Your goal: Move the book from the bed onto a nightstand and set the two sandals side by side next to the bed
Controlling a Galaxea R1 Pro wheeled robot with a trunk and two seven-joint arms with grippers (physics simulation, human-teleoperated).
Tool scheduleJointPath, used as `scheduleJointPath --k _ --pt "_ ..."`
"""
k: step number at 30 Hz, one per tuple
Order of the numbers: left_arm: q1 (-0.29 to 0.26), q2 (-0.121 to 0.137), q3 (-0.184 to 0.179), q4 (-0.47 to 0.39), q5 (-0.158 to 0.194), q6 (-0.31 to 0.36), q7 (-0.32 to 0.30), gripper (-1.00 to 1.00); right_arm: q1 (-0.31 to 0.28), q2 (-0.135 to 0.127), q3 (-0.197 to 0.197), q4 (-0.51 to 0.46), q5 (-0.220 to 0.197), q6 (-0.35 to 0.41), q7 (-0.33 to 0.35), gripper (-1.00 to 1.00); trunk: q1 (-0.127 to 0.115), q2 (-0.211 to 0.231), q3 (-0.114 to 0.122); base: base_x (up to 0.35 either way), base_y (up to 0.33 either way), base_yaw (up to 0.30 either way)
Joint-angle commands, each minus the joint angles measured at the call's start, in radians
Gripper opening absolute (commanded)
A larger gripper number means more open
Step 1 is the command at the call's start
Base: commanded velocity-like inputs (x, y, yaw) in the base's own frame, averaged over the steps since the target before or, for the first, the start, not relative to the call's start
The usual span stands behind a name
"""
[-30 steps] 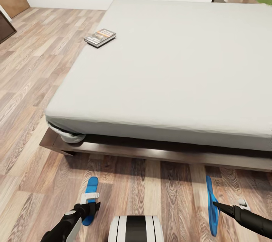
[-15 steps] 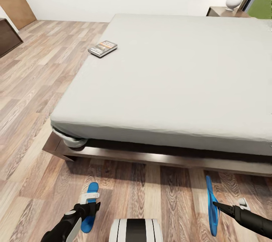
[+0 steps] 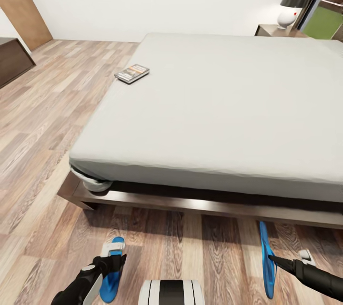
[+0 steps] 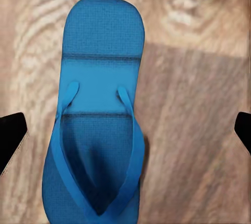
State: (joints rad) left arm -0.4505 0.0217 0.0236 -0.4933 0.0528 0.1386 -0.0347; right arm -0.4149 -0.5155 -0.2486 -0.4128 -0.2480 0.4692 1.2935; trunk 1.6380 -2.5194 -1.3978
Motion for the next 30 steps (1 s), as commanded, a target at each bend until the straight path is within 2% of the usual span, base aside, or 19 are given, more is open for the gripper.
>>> scheduleJointPath --k 1,3,6,7,8,9,10,11,13,14,15,16,18,20,22,28,30 --pt "0.0 0.0 0.002 -0.002 0.005 0.006 -0.004 1.0 -0.001 0.0 -0.005 -0.001 -0.007 0.011 0.003 -1.0 -0.001 0.0 0.003 0.0 0.0 0.0" --pt "0.0 0.007 0.003 -0.004 0.006 0.006 -0.008 1.0 -0.001 0.0 -0.005 -0.001 -0.007 0.011 0.003 -1.0 -0.002 0.0 0.011 0.0 0.0 0.0" --pt "0.0 0.044 0.005 -0.007 0.01 0.007 -0.051 1.0 -0.001 0.0 -0.005 -0.001 -0.006 0.011 0.003 -1.0 -0.002 0.0 0.011 0.0 0.0 0.0" --pt "0.0 0.061 0.005 -0.014 0.012 0.008 -0.087 1.0 -0.001 0.0 -0.005 -0.001 -0.006 0.011 0.003 -1.0 -0.002 0.0 0.011 0.0 0.0 0.0" --pt "0.0 0.096 0.007 -0.033 0.016 0.011 -0.167 1.0 -0.001 0.0 -0.005 -0.001 -0.006 0.011 0.003 -1.0 -0.002 0.0 0.011 0.0 0.0 0.0" --pt "0.0 0.119 0.008 -0.044 0.021 0.012 -0.223 1.0 -0.001 0.0 -0.005 -0.001 -0.006 0.011 0.003 -1.0 -0.002 0.0 0.011 0.0 0.0 0.0" --pt "0.0 0.132 0.01 -0.048 0.025 0.013 -0.252 1.0 -0.001 0.0 -0.005 -0.001 -0.006 0.011 0.003 -1.0 -0.002 0.0 0.011 0.0 0.0 0.0" --pt "0.0 0.156 0.016 -0.053 0.039 0.013 -0.315 1.0 -0.001 0.0 -0.005 -0.001 -0.006 0.011 0.003 -1.0 -0.002 0.0 0.011 0.0 0.0 0.0" --pt "0.0 0.2 0.052 -0.059 0.096 0.014 -0.443 1.0 -0.001 0.0 -0.005 -0.001 -0.006 0.011 0.003 -1.0 -0.002 0.0 0.011 0.0 0.0 0.0" --pt "0.0 0.209 0.064 -0.06 0.115 0.014 -0.474 1.0 -0.001 0.0 -0.005 -0.001 -0.006 0.011 0.003 -1.0 -0.002 0.0 0.011 0.0 0.0 0.0" --pt "0.0 0.235 0.099 -0.061 0.169 0.015 -0.564 1.0 -0.001 0.0 -0.005 -0.001 -0.006 0.011 0.003 -1.0 -0.002 0.0 0.011 0.0 0.0 0.0" --pt "0.0 0.253 0.117 -0.062 0.198 0.015 -0.62 1.0 -0.001 0.0 -0.005 -0.001 -0.005 0.011 0.003 -1.0 -0.002 0.0 0.011 0.0 0.0 0.0" --pt "0.0 0.281 0.135 -0.06 0.235 0.016 -0.716 1.0 -0.001 0.0 -0.005 -0.001 -0.005 0.011 0.002 -1.0 -0.002 0.0 0.011 0.0 0.0 0.0" --pt "0.0 0.296 0.144 -0.059 0.253 0.016 -0.79 1.0 -0.001 0.001 -0.004 -0.001 -0.004 0.01 0.001 -1.0 -0.002 0.0 0.011 0.0 0.0 0.0" --pt "0.0 0.301 0.146 -0.059 0.261 0.016 -0.824 1.0 -0.001 0.001 -0.004 0.0 0.0 0.007 -0.003 -1.0 -0.002 0.0 0.011 0.0 0.0 0.0" --pt "0.0 0.302 0.145 -0.059 0.263 0.016 -0.862 1.0 -0.001 0.003 -0.004 0.005 0.004 -0.001 -0.015 -1.0 -0.002 0.0 0.011 0.0 0.0 0.0" --pt "0.0 0.301 0.144 -0.059 0.263 0.016 -0.865 1.0 -0.001 0.006 -0.001 0.011 0.004 -0.006 -0.062 -1.0 -0.002 0.0 0.011 0.0 0.0 0.0"
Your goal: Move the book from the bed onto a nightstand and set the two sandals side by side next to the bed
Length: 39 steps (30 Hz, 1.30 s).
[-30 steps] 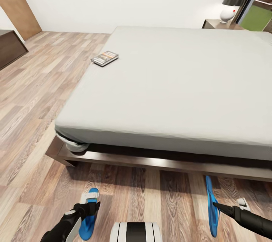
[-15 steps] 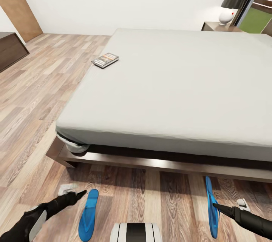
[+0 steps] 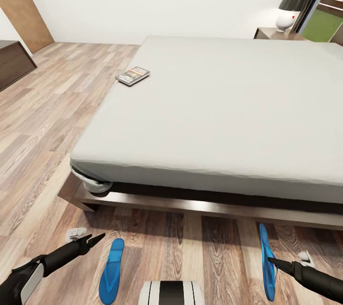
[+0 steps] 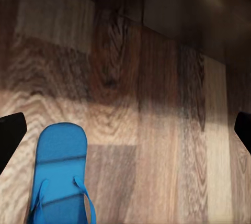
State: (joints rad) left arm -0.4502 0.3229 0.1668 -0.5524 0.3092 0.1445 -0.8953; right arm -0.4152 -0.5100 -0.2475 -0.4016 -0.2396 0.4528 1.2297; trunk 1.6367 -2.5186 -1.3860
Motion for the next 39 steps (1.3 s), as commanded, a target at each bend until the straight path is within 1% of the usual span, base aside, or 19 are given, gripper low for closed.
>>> scheduleJointPath --k 1,4,5,6,9,11,13,14,16,17,18,20,23,25,28,39 --pt "0.0 0.0 0.001 0.0 0.007 0.01 -0.005 1.0 -0.001 0.001 0.0 0.002 -0.004 -0.002 -0.075 -1.0 0.0 0.0 -0.001 0.0 0.0 0.0" --pt "0.0 -0.001 0.001 0.0 0.007 0.011 -0.005 1.0 -0.001 0.003 0.004 0.005 -0.004 -0.048 -0.268 -1.0 0.0 0.0 -0.001 0.0 0.0 0.0" --pt "0.0 -0.001 0.0 0.0 0.007 0.012 -0.005 1.0 -0.001 0.004 0.005 0.007 -0.003 -0.077 -0.378 -1.0 0.0 0.0 -0.001 0.0 0.0 0.0" --pt "0.0 -0.001 0.0 0.0 0.007 0.011 -0.005 1.0 -0.001 0.006 0.005 0.007 -0.003 -0.088 -0.441 -1.0 0.0 0.0 -0.001 0.0 0.0 0.0" --pt "0.0 -0.003 0.0 0.0 0.007 0.011 -0.005 1.0 -0.001 0.016 0.006 0.007 -0.003 -0.098 -0.528 -1.0 0.0 0.0 -0.001 0.0 0.0 0.0" --pt "0.0 -0.003 0.0 0.0 0.007 0.011 -0.005 1.0 -0.001 0.022 0.006 0.008 -0.002 -0.099 -0.55 -1.0 0.0 0.0 -0.001 0.0 0.0 0.0" --pt "0.0 -0.004 0.0 0.0 0.007 0.01 -0.005 1.0 -0.001 0.03 0.007 0.01 -0.001 -0.1 -0.591 -1.0 0.0 0.0 -0.001 0.0 0.0 0.0" --pt "0.001 -0.004 0.0 0.0 0.007 0.01 -0.005 1.0 -0.001 0.039 0.006 0.011 0.0 -0.1 -0.637 -1.0 0.0 0.0 -0.001 0.0 0.0 0.0" --pt "0.0 -0.004 0.0 0.0 0.007 0.01 -0.005 1.0 -0.001 0.057 0.007 0.028 0.001 -0.101 -0.707 -1.0 0.0 0.0 -0.001 0.0 0.0 0.0" --pt "0.0 -0.004 0.0 0.0 0.007 0.01 -0.005 1.0 -0.001 0.067 0.007 0.052 0.001 -0.111 -0.748 -1.0 0.0 0.0 -0.001 0.0 0.0 0.0" --pt "0.0 -0.004 0.0 0.0 0.007 0.01 -0.005 1.0 -0.001 0.071 0.007 0.069 0.001 -0.128 -0.767 -1.0 0.0 0.0 -0.001 0.0 0.0 0.0" --pt "0.0 -0.006 0.0 0.0 0.007 0.01 -0.005 1.0 -0.001 0.075 0.007 0.101 0.002 -0.184 -0.812 -1.0 0.0 0.0 -0.001 0.0 0.0 0.0" --pt "0.0 -0.006 0.0 0.0 0.007 0.01 -0.005 1.0 -0.001 0.081 0.008 0.126 0.004 -0.212 -0.885 -1.0 0.0 0.0 -0.001 0.0 0.0 0.0" --pt "0.0 -0.007 0.0 0.0 0.007 0.01 -0.005 1.0 -0.001 0.083 0.008 0.131 0.005 -0.218 -0.902 -1.0 0.0 0.0 -0.001 0.0 0.0 0.0" --pt "0.0 -0.007 -0.001 0.001 0.007 0.01 -0.005 1.0 -0.001 0.085 0.008 0.134 0.005 -0.221 -0.91 -1.0 0.0 0.0 -0.001 0.0 0.084 0.0" --pt "0.001 -0.01 -0.003 0.002 0.006 0.01 -0.004 1.0 -0.001 0.085 0.01 0.135 0.005 -0.222 -0.911 -1.0 0.0 0.0 -0.001 0.0 0.27 0.0"
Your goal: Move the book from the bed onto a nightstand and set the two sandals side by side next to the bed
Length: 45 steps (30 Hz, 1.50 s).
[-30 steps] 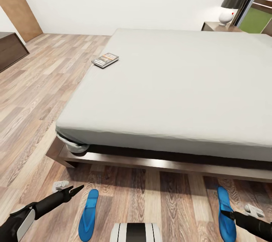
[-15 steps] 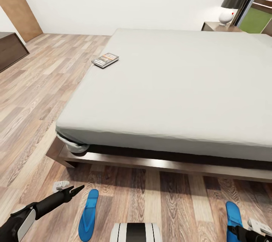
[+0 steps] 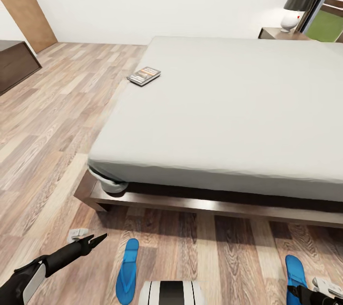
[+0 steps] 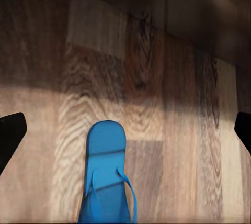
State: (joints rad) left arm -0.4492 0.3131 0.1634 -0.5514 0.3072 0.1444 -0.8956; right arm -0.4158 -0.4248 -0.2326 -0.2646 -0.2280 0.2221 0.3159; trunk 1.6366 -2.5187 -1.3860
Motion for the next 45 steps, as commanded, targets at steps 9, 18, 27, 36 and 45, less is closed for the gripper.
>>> scheduleJointPath --k 9,18,27,36,45 --pt "0.0 0.0 0.0 0.001 0.007 0.01 -0.003 1.0 0.0 0.0 -0.005 -0.001 -0.007 0.009 0.003 -1.0 0.0 0.0 -0.001 0.0 0.284 0.0" --pt "0.0 0.0 -0.001 0.001 0.007 0.01 -0.003 1.0 0.0 0.0 -0.005 -0.001 -0.007 0.008 0.003 -1.0 0.0 0.0 -0.001 0.0 0.284 0.0" --pt "0.0 0.0 -0.001 0.001 0.006 0.009 -0.002 1.0 0.0 0.0 -0.004 -0.001 0.025 0.004 -0.03 -1.0 0.0 0.0 -0.001 0.0 0.284 0.0" --pt "-0.001 0.0 -0.001 0.001 0.006 0.009 -0.002 1.0 0.0 0.0 -0.005 -0.001 0.05 0.003 -0.198 -1.0 0.0 0.0 -0.001 0.0 0.284 0.0" --pt "-0.001 -0.001 -0.001 0.001 0.004 0.009 0.0 1.0 0.0 0.0 -0.005 0.001 0.055 -0.069 -0.204 -1.0 0.0 0.0 -0.001 0.0 0.283 0.0"
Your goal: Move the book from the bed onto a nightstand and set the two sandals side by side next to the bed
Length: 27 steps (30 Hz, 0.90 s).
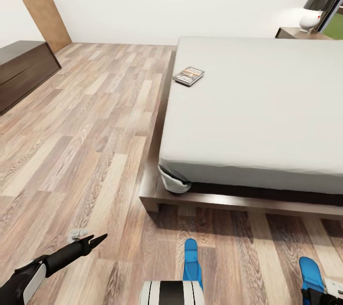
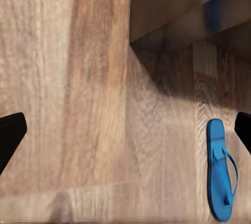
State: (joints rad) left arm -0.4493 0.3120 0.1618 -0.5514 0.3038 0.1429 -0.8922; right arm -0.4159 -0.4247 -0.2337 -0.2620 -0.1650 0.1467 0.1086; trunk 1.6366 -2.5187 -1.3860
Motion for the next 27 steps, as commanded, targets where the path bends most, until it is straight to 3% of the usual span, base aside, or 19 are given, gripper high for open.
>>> scheduleJointPath --k 1,6,13,18,20,23,27 --pt "-0.001 -0.003 0.001 0.001 0.008 0.01 -0.003 1.0 0.0 0.0 -0.004 -0.002 -0.003 0.005 0.004 -1.0 0.0 0.0 -0.001 0.0 0.283 0.0" --pt "0.0 -0.014 0.001 0.001 0.007 0.01 -0.002 1.0 0.0 0.0 -0.004 -0.002 0.015 -0.083 0.003 -1.0 0.0 0.0 -0.001 0.0 0.283 0.0" --pt "0.0 -0.014 0.001 0.001 0.007 0.01 -0.001 1.0 0.0 0.001 0.002 -0.002 0.02 -0.136 0.003 -1.0 0.0 0.0 -0.001 0.0 0.283 0.0" --pt "0.0 -0.014 0.001 0.001 0.006 0.01 -0.002 1.0 0.0 0.031 0.009 0.0 0.073 -0.19 0.002 -1.0 0.0 0.0 -0.001 0.0 0.253 0.0" --pt "0.0 -0.014 0.001 0.001 0.006 0.01 -0.002 1.0 0.0 0.034 0.008 0.0 0.079 -0.191 -0.025 -1.0 0.0 0.0 -0.001 0.0 0.202 0.0" --pt "0.0 -0.014 0.001 0.001 0.006 0.01 -0.002 1.0 0.0 0.035 0.007 0.001 0.082 -0.191 -0.145 -1.0 0.0 0.0 -0.001 0.0 0.123 0.0" --pt "0.0 -0.014 0.001 0.001 0.006 0.01 -0.002 1.0 0.0 0.035 0.008 0.0 0.083 -0.192 -0.193 -1.0 0.0 0.0 -0.001 0.0 0.027 0.0"
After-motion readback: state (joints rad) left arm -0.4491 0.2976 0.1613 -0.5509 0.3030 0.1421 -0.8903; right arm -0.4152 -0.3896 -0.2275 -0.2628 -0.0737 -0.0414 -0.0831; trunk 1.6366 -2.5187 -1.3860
